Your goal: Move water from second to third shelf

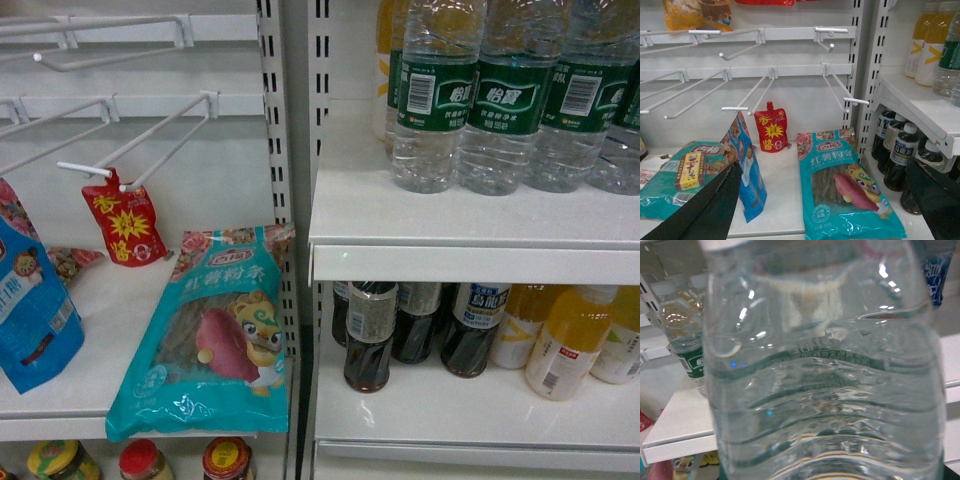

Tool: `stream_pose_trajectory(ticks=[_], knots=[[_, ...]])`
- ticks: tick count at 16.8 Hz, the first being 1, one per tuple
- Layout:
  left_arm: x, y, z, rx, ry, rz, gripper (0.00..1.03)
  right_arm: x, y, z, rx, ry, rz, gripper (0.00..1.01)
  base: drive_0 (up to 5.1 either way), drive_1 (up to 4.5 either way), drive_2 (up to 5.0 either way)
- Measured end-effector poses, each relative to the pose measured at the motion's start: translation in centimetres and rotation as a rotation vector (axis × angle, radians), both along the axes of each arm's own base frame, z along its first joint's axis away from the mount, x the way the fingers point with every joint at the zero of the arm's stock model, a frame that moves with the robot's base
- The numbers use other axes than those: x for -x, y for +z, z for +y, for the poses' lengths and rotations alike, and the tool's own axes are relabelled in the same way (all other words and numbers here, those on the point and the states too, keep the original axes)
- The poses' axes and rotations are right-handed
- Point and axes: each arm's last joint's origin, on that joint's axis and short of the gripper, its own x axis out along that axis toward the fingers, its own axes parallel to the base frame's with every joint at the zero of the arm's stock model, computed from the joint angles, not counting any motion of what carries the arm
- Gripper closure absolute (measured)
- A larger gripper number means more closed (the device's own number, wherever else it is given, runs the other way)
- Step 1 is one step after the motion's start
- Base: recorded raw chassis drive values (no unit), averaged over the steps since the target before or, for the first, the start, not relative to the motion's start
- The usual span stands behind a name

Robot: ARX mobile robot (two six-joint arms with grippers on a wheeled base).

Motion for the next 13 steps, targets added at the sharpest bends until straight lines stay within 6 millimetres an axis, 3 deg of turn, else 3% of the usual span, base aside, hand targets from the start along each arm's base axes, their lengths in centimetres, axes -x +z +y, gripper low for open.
stream_pose_trajectory(ticks=[13], knots=[[0.00,-0.01,-0.01,0.000,-0.002,0.001,0.05,0.00,0.03,-0.03,0.001,-0.008,-0.003,0.58,0.0,0.00,0.0]])
